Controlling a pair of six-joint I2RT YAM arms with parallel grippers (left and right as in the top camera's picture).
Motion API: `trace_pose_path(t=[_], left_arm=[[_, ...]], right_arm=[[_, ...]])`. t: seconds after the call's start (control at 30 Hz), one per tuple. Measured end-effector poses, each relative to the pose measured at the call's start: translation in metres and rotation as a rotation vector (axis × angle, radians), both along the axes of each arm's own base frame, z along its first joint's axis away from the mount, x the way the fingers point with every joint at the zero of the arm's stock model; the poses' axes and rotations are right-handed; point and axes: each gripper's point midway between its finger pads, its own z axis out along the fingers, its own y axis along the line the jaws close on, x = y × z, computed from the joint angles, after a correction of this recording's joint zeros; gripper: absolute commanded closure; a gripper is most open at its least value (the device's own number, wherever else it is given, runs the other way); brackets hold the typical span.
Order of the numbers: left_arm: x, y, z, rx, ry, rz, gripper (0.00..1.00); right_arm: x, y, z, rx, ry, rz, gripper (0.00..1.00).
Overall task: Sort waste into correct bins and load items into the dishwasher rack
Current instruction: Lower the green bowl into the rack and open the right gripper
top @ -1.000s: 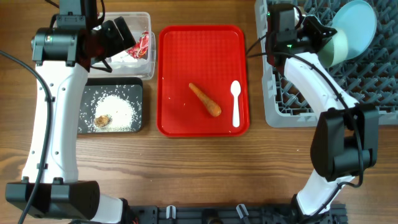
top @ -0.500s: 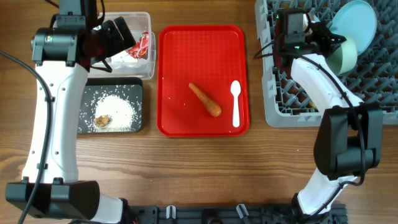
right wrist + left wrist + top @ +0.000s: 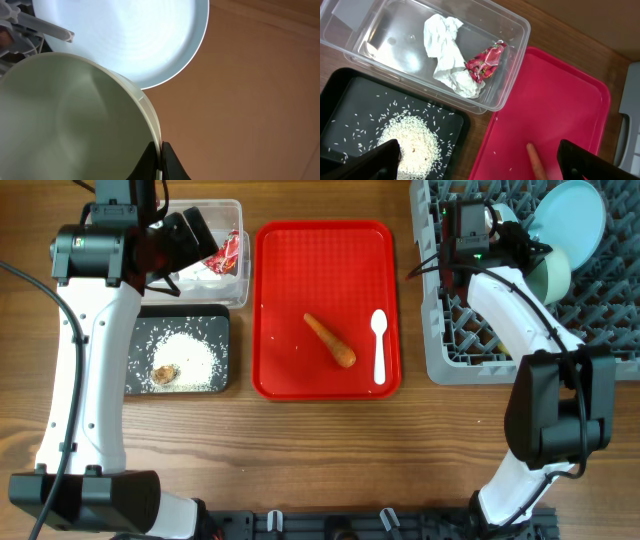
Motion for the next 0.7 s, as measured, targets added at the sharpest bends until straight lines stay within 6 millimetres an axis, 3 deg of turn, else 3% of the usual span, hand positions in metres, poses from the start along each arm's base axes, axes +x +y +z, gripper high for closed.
trace_pose_path(t=[0.27, 0.47, 0.7], left_arm=[[0.000, 0.000, 0.000, 0.000, 0.000, 0.000, 0.00], [0.000, 0.000, 0.000, 0.000, 0.000, 0.000, 0.00], [0.000, 0.000, 0.000, 0.000, 0.000, 0.000, 0.00]], right_arm=[[0.001, 0.000, 0.001, -0.003, 0.006, 0.004, 0.96], [0.013, 0.002, 0.009, -0.016, 0.000, 0.038, 0.96], [0.014, -0.001, -0.005, -0.045, 0.077, 0.030, 0.96]])
